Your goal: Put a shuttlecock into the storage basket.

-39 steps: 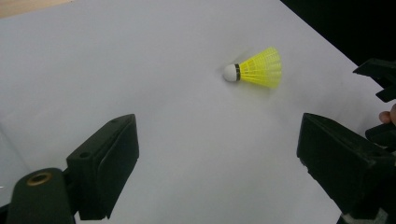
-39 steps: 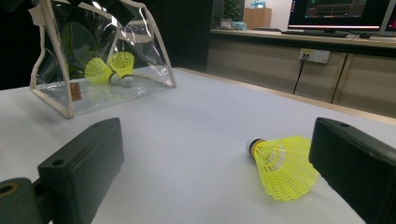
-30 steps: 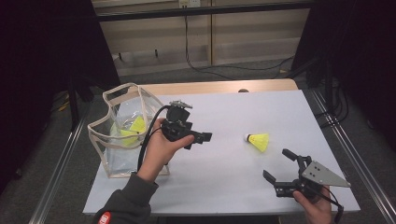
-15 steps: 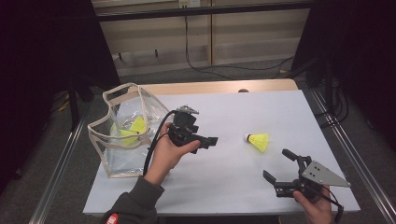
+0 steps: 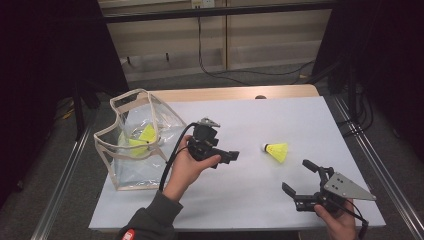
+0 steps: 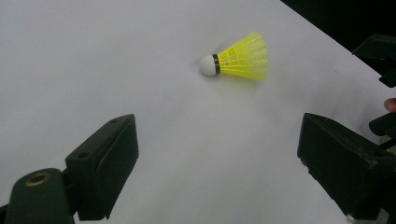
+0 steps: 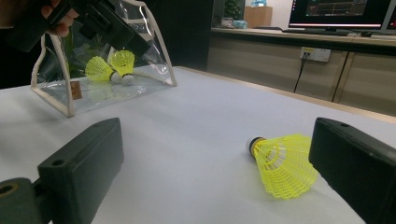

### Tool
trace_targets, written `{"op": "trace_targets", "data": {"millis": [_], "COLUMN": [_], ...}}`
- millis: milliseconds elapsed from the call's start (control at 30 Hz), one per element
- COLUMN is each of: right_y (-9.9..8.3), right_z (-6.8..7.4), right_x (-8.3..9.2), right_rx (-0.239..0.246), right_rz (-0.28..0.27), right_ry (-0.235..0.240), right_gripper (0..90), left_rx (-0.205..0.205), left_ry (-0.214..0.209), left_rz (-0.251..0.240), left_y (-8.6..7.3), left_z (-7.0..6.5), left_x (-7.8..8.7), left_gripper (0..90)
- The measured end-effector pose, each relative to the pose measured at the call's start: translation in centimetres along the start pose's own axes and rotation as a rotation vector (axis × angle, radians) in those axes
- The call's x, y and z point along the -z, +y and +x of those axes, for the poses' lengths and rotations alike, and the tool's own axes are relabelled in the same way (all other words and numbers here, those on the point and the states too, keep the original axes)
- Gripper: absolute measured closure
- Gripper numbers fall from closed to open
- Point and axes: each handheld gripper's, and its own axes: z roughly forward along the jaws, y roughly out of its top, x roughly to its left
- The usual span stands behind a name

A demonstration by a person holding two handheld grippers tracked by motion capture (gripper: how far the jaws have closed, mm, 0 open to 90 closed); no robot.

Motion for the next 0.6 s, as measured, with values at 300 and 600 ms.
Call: {"op": "trace_targets", "data": {"millis": [300, 600], "right_y": [0.0, 0.0], "right_z": [0.0, 0.0], "right_x": [0.0, 0.0], "right_rx": [0.000, 0.000], "right_rz": [-0.002, -0.001], "right_ry": [-0.001, 0.000], "right_gripper": [3.0, 3.0], "left_rx": [0.002, -0.001], "left_ry": [-0.015, -0.022], "left_rz": [0.001, 0.010], "left_y": [-0.1, -0.5], "left_z": [-0.2, -0.4], "left_x": [-0.9, -2.0], "left_gripper": [12.4, 12.4]}}
